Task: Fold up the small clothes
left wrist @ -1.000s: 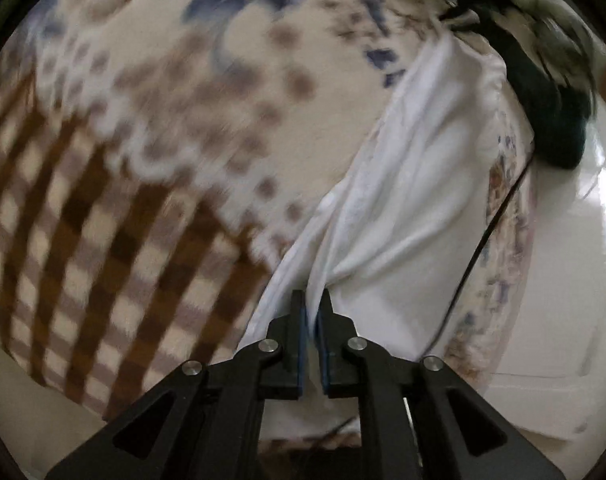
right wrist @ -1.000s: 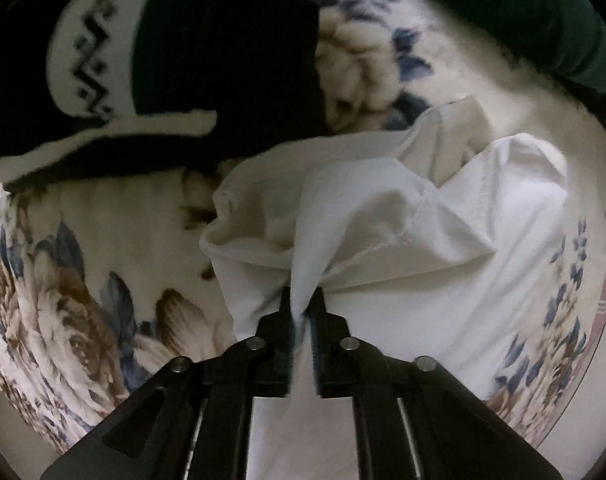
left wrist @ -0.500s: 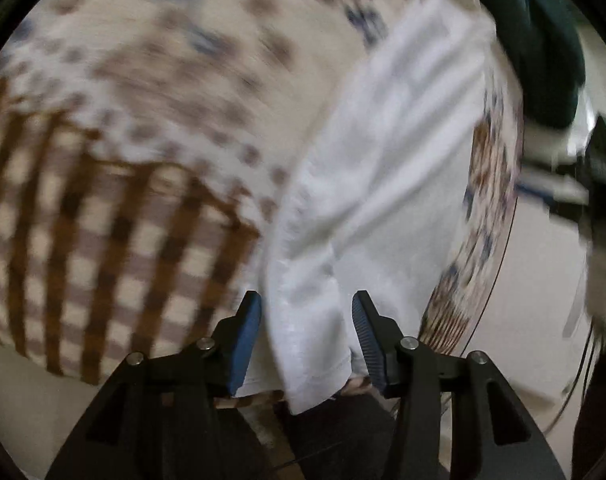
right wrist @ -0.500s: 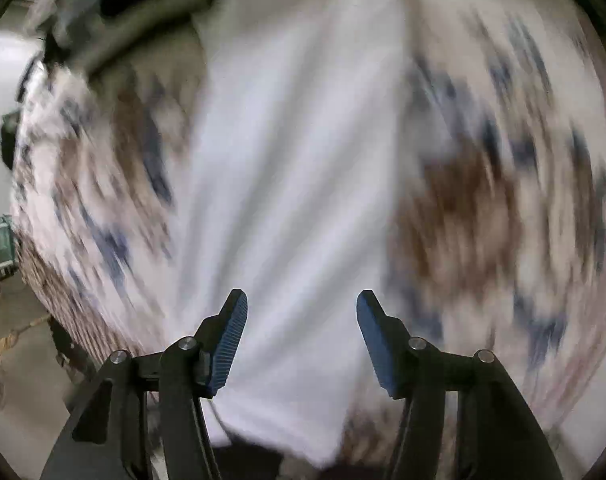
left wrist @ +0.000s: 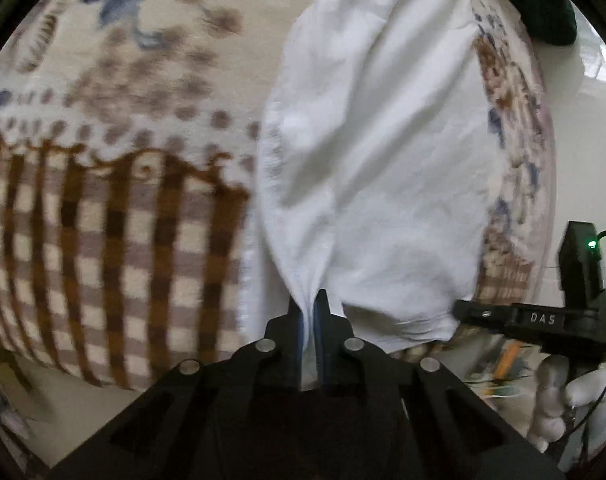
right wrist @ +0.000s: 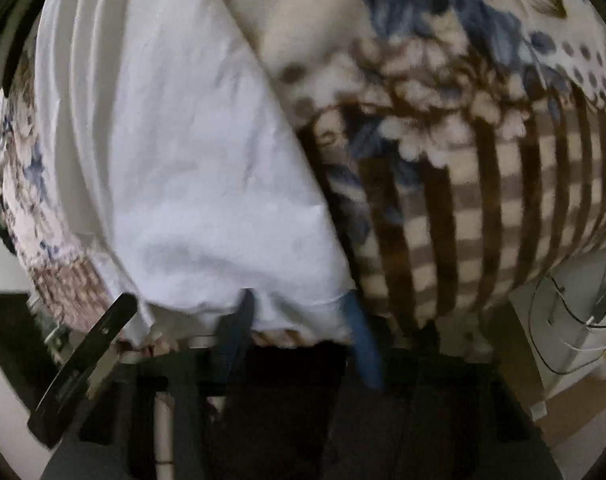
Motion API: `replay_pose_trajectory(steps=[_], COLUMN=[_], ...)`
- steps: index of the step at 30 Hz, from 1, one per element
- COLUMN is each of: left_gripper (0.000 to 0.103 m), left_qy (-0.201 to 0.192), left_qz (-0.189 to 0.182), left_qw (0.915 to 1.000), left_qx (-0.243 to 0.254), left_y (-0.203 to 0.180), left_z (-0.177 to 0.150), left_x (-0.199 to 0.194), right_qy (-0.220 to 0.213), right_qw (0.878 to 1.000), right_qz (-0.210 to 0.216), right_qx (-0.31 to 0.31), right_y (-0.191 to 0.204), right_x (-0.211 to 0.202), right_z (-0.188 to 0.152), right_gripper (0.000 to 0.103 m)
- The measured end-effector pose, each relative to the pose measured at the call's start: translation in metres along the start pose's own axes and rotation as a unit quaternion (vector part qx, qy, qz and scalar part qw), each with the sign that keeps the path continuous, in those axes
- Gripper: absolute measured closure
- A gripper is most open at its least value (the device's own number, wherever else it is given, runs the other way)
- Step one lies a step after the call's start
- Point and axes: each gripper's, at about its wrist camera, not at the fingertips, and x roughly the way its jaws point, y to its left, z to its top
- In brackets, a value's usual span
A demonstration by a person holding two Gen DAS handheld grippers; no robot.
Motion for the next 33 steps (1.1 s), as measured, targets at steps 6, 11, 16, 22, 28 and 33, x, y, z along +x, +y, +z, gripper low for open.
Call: replay_pose_trajectory(steps=[6,11,16,22,28,33], left_gripper=[0.097,0.079,0.079,0.099,0.1,0.1], left_qy=[-0.024,-0.037,-0.043,-0.097,-0.102,-0.093], left_qz=[0.031,-0.02,-0.028,-0.016,-0.059,-0.054], left_qw=[0.9983,0.9954,0.9946,0.9905,0.9866,0.9874], left_qx=[-0.042,-0.086,-0.091,-0.097,-0.113,-0.116], left_y=[0.039,0.049,0.053,0.053,0.051,0.05], left_z=[-0.011,-0.016,-0.022,-0.034,-0.051,-0.052], left_x=[-0.019,-0.029,-0.016,-0.016,-0.035,-0.028], right_qy=[-0.057,-0.027,0.006,-0.032,-0.074,-0.072], right_qw=[0.998,0.988,0.967,0.964,0.978,0.983], right_qz=[0.007,0.14,0.213,0.191,0.14,0.12], right_qx=[0.011,0.051,0.143,0.181,0.133,0.119], right_y=[-0.029,-0.044,-0.061,-0.07,-0.05,-0.052], right_x=[-0.023,-0.034,0.008,0.023,-0.004,-0.015], right_z=[-0.014,-0.039,-0.056,-0.061,-0.099,-0.113], right_gripper=[0.097,0.056,0.056,0.1,0.101,0.101])
